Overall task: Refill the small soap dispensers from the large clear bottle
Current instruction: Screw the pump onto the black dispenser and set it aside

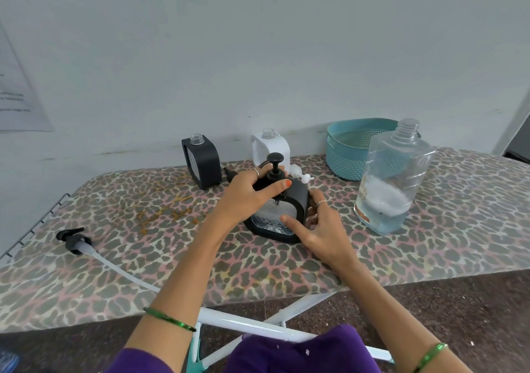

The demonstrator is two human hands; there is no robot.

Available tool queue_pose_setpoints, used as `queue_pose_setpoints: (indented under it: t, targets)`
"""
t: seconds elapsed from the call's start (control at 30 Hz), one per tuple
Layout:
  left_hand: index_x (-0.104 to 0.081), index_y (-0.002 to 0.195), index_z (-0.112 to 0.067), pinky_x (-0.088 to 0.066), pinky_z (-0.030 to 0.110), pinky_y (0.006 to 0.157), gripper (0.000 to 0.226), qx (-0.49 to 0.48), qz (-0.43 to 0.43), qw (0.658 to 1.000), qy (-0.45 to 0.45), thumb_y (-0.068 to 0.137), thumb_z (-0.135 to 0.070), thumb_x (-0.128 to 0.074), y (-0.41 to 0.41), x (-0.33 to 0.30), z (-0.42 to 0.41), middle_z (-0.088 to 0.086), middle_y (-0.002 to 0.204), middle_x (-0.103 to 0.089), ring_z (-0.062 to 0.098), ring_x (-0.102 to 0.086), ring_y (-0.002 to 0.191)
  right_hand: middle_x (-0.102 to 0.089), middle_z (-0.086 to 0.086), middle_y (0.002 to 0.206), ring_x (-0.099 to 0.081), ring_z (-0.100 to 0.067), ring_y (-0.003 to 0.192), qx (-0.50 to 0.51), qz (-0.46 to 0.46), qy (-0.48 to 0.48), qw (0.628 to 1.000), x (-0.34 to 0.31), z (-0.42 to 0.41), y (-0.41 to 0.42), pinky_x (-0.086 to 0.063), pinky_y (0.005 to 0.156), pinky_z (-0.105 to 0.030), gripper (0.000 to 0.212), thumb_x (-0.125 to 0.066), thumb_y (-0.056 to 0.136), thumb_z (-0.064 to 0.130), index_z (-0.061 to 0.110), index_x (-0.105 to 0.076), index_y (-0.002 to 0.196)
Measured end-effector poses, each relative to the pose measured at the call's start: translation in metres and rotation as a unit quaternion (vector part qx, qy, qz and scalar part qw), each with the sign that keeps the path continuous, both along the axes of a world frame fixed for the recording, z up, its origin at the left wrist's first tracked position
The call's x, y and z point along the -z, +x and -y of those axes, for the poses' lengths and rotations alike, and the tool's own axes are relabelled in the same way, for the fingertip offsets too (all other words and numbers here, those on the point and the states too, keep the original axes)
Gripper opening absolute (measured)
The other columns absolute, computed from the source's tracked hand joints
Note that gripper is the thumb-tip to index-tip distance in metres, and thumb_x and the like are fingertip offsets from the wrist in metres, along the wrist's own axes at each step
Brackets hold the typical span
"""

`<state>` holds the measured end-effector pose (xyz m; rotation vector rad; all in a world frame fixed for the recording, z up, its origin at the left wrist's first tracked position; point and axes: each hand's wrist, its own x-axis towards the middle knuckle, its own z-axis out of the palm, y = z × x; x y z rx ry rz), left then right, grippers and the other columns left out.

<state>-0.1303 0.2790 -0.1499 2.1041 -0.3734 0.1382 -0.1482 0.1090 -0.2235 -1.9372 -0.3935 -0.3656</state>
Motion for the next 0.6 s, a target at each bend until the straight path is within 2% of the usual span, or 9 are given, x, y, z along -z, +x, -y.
queue_pose_setpoints:
  t: [0.1, 0.17, 0.27, 0.37, 0.43, 0.5, 0.6]
  targets:
    - [-0.062, 0.108, -0.033, -0.036, 0.004, 0.082, 0.023, -0.031, 0.021, 0.999, -0.013, 0.086, -0.034, -0.066, -0.01, 0.0, 0.004, -0.031, 0.099, -0.06, -0.024, -0.052, 0.092, -0.067, 0.009, 0.095, -0.063, 0.001, 0.077, -0.007, -0.001, 0.005, 1.0, -0.002, -0.001, -0.002, -0.05, 0.063, -0.017, 0.053, -0.074, 0.079, 0.04, 0.032, -0.041, 0.12]
    - [-0.055, 0.11, -0.034, -0.031, -0.006, 0.073, 0.025, -0.056, 0.032, 0.998, -0.021, 0.087, -0.031, -0.065, -0.015, 0.001, 0.008, -0.037, 0.093, -0.049, -0.035, -0.043, 0.08, -0.065, 0.013, 0.099, -0.063, 0.003, 0.084, -0.006, -0.007, 0.005, 1.0, -0.002, 0.0, -0.003, -0.049, 0.068, -0.014, 0.057, -0.074, 0.079, 0.041, 0.03, -0.041, 0.124]
    - [-0.052, 0.123, -0.03, -0.03, -0.008, 0.072, 0.037, -0.084, 0.038, 0.995, -0.03, 0.088, -0.036, -0.062, -0.021, 0.005, 0.011, -0.036, 0.094, -0.045, -0.033, -0.042, 0.081, -0.064, 0.01, 0.108, -0.062, 0.0, 0.097, -0.006, -0.008, -0.007, 1.0, -0.004, 0.0, -0.006, -0.05, 0.081, -0.017, 0.067, -0.069, 0.08, 0.05, 0.026, -0.036, 0.133]
    - [-0.049, 0.128, -0.031, -0.031, -0.007, 0.078, 0.041, -0.101, 0.032, 0.994, -0.031, 0.089, -0.043, -0.057, -0.025, 0.008, 0.011, -0.038, 0.101, -0.044, -0.032, -0.04, 0.089, -0.063, 0.012, 0.11, -0.06, 0.002, 0.099, -0.011, -0.001, -0.012, 1.0, -0.009, -0.002, -0.007, -0.047, 0.083, -0.016, 0.058, -0.064, 0.083, 0.053, 0.033, -0.036, 0.13]
    - [-0.043, 0.13, -0.033, -0.03, -0.001, 0.091, 0.047, -0.105, 0.013, 0.993, -0.045, 0.088, -0.051, -0.052, -0.028, 0.013, 0.012, -0.03, 0.117, -0.047, -0.024, -0.041, 0.107, -0.064, 0.011, 0.102, -0.059, 0.0, 0.092, 0.005, 0.009, -0.03, 1.0, -0.015, -0.002, -0.004, -0.044, 0.076, -0.013, 0.05, -0.065, 0.082, 0.05, 0.027, -0.046, 0.121]
    - [-0.027, 0.145, -0.025, -0.025, 0.017, 0.108, 0.076, -0.113, -0.01, 0.992, -0.057, 0.082, -0.062, -0.048, -0.028, 0.017, 0.013, -0.018, 0.141, -0.038, -0.004, -0.033, 0.13, -0.062, 0.007, 0.089, -0.057, -0.007, 0.081, 0.01, -0.012, -0.06, 0.998, -0.03, 0.0, -0.001, -0.04, 0.066, -0.012, 0.038, -0.069, 0.079, 0.043, 0.02, -0.053, 0.106]
    - [-0.005, 0.15, -0.021, -0.021, 0.032, 0.113, 0.098, -0.125, -0.057, 0.99, -0.04, 0.075, -0.071, -0.043, -0.029, 0.014, 0.014, -0.001, 0.156, -0.019, 0.014, -0.022, 0.142, -0.056, 0.009, 0.079, -0.052, -0.003, 0.068, -0.044, -0.11, -0.149, 0.982, -0.062, 0.007, 0.003, -0.039, 0.055, -0.011, 0.033, -0.072, 0.079, 0.028, 0.019, -0.047, 0.099]
